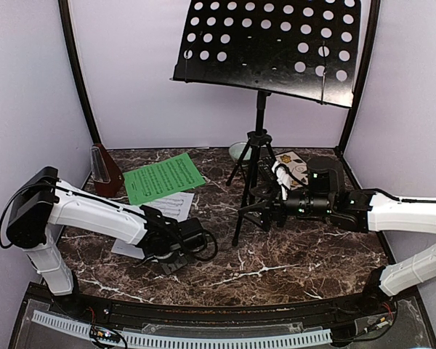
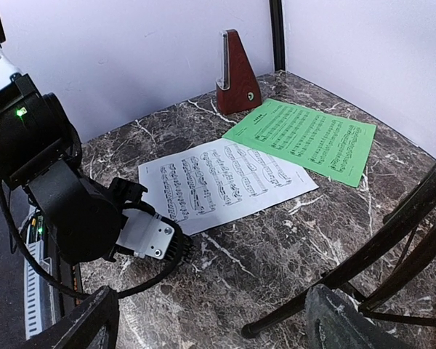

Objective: Set up the instrument practice props

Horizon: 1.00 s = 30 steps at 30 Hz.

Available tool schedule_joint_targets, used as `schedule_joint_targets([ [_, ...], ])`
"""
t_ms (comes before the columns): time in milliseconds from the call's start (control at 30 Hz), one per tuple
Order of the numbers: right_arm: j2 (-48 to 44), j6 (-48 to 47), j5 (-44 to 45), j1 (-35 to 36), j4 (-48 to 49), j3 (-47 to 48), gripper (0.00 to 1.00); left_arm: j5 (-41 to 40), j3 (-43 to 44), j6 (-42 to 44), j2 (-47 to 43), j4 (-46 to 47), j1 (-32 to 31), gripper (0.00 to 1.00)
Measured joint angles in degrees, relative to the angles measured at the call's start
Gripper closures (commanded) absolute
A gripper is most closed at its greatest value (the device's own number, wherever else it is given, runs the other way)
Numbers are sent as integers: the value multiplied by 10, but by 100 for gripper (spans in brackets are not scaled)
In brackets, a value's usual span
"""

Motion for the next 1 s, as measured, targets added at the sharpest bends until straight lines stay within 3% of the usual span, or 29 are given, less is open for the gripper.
schedule_joint_targets([
  [200, 0, -3, 0, 0, -4, 0, 11, -10, 7, -8, 0, -1, 0, 100],
  [567, -5, -2, 12, 0, -3, 0, 10, 2, 27, -37, -10, -9, 1, 100],
  [733, -22, 16, 36, 0, 11, -16, 10, 74, 27, -67, -96, 31, 1, 100],
  [1000, -44, 46, 72, 0, 29, -30, 8, 156, 4, -141, -265, 197, 1, 100],
])
